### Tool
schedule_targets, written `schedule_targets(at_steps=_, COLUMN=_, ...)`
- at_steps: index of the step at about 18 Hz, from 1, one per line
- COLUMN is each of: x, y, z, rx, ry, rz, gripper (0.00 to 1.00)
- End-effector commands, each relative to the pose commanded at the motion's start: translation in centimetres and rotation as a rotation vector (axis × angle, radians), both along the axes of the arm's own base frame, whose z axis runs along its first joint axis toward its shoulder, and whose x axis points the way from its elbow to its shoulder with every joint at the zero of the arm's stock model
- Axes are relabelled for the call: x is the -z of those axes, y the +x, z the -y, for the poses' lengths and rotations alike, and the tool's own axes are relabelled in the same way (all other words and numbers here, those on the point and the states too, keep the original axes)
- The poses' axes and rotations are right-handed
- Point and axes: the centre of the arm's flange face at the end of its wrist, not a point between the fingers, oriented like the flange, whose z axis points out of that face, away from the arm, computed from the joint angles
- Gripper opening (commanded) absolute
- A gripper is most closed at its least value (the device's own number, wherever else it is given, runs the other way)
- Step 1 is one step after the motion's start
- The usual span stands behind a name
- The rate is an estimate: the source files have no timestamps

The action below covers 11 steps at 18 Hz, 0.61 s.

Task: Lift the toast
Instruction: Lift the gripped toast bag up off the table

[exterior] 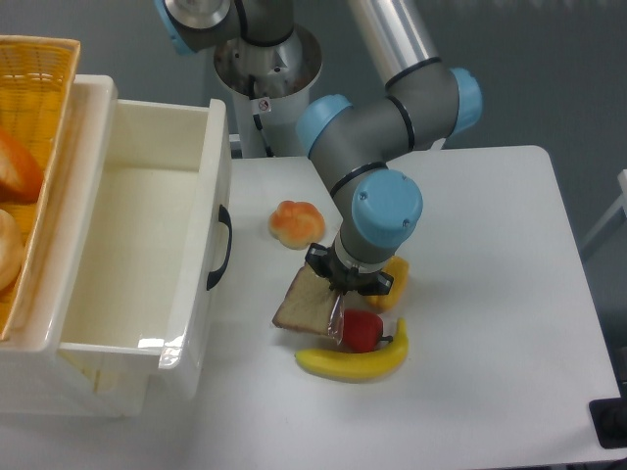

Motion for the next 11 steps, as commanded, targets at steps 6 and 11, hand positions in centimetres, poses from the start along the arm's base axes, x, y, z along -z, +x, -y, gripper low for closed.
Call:
schedule_targets(at_steps=6, x=-3.2, y=-1.3, z=1.8, rx=0.029, ry=0.037, rz=-0.041, gripper=0.13)
schedule_targets(at_steps=11, x=-3.1, y=-2.1, z=2.9, rx=0.058, ry=0.035, rz=-0.037, gripper=0.13)
